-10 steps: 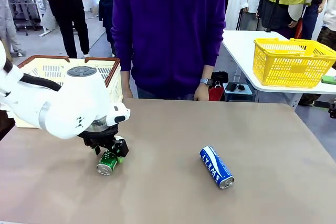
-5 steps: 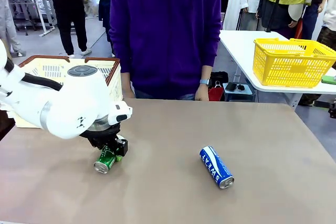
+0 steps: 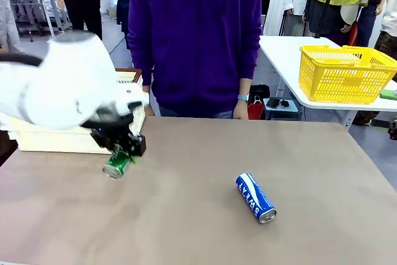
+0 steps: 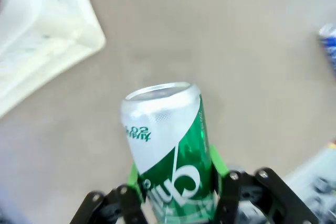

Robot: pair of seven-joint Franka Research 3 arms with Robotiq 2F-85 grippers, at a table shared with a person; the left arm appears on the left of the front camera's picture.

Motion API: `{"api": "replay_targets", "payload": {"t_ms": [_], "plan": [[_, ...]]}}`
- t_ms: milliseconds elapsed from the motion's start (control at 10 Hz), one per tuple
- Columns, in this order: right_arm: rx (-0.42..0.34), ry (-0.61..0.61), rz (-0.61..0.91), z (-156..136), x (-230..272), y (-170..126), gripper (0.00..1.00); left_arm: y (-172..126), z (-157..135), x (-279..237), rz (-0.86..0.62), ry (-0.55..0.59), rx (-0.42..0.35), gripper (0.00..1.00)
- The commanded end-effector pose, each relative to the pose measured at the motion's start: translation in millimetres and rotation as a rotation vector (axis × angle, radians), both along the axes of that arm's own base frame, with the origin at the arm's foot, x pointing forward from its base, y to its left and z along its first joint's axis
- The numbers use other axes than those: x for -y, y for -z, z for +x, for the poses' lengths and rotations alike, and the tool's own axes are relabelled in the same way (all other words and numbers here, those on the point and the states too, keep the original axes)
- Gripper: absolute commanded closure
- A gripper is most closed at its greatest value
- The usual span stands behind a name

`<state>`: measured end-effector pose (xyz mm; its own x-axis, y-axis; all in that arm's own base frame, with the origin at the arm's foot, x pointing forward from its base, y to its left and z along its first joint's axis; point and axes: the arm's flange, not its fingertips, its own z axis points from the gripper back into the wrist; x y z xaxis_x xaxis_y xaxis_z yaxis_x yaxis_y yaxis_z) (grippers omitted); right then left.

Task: Place the drinks into the Shopping basket.
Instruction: Pick up one drink and place it into the Shopping basket.

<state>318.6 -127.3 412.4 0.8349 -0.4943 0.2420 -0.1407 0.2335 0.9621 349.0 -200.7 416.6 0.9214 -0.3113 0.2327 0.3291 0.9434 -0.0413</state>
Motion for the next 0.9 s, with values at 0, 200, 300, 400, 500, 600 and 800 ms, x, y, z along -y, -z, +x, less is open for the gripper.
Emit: {"api": "replay_targets", "payload": {"t_ms": [0, 200, 300, 400, 500, 600, 800], "plan": [[0.006, 0.001, 0.013, 1, 0, -3, 0.0, -80, -86, -49, -0.122, -0.026, -0.073, 1.0], [0.006, 0.001, 0.013, 1, 0, -3, 0.0, -94, -114, -67, -0.194, -0.099, -0.023, 1.0], [0.006, 0.001, 0.013, 1, 0, -3, 0.0, -93, -120, -76, -0.194, -0.228, -0.02, 1.0], [0.006, 0.001, 0.013, 1, 0, -3, 0.0, -110, -93, -44, -0.156, -0.035, -0.053, 1.0], [0.006, 0.001, 0.013, 1, 0, -3, 0.0, -110, -93, -44, -0.156, -0.035, -0.053, 1.0], [0.006, 0.001, 0.013, 1, 0, -3, 0.0, -110, -93, -44, -0.156, -0.035, -0.053, 1.0], [0.006, 0.001, 0.013, 1, 0, -3, 0.0, -129, -74, -75, -0.173, -0.207, -0.105, 1.0]]}}
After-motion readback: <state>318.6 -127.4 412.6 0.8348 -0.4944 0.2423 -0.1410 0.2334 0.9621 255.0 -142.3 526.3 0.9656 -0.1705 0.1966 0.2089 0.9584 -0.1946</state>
